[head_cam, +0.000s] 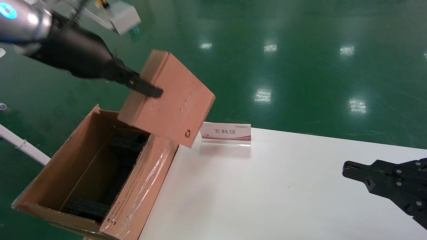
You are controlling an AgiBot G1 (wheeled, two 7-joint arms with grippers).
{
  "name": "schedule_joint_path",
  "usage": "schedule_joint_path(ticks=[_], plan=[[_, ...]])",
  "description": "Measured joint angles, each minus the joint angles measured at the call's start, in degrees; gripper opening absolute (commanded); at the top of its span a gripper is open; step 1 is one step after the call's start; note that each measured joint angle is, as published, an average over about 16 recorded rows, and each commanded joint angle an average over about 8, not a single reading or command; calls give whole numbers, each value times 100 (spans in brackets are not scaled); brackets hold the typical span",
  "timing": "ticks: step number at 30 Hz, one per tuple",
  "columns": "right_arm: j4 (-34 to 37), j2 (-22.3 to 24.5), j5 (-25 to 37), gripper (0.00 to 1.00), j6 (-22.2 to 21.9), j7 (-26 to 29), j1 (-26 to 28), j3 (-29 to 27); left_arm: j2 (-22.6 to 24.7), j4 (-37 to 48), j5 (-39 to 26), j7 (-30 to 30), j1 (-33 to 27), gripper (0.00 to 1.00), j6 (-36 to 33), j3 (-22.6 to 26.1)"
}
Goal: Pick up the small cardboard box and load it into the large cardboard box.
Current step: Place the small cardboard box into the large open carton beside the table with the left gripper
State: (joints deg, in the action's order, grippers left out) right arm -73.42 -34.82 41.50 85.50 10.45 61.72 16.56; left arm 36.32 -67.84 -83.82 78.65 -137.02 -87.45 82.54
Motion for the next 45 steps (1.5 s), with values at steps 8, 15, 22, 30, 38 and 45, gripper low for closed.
schedule_joint_path(ticks=[8,15,22,30,38,45], plan=[[0,1,-2,0,-1,-1,1,3,103,777,-32,-580,-866,0,-332,319],[0,2,-4,14,-2,-3,1,5,165,1136,70,-1059,-1598,0,-436,1270],[0,3,-5,100,-3,-4,2,8,236,1271,362,-1452,-2163,0,-444,2551],[0,4,-7,100,-5,-5,2,11,386,1459,815,-1759,-2463,0,-410,3944],[0,6,-9,100,-6,-7,3,13,498,1677,1227,-1907,-2374,0,-314,4842],[0,7,-11,100,-7,-8,4,16,482,1890,1429,-1867,-2106,0,-120,5160]])
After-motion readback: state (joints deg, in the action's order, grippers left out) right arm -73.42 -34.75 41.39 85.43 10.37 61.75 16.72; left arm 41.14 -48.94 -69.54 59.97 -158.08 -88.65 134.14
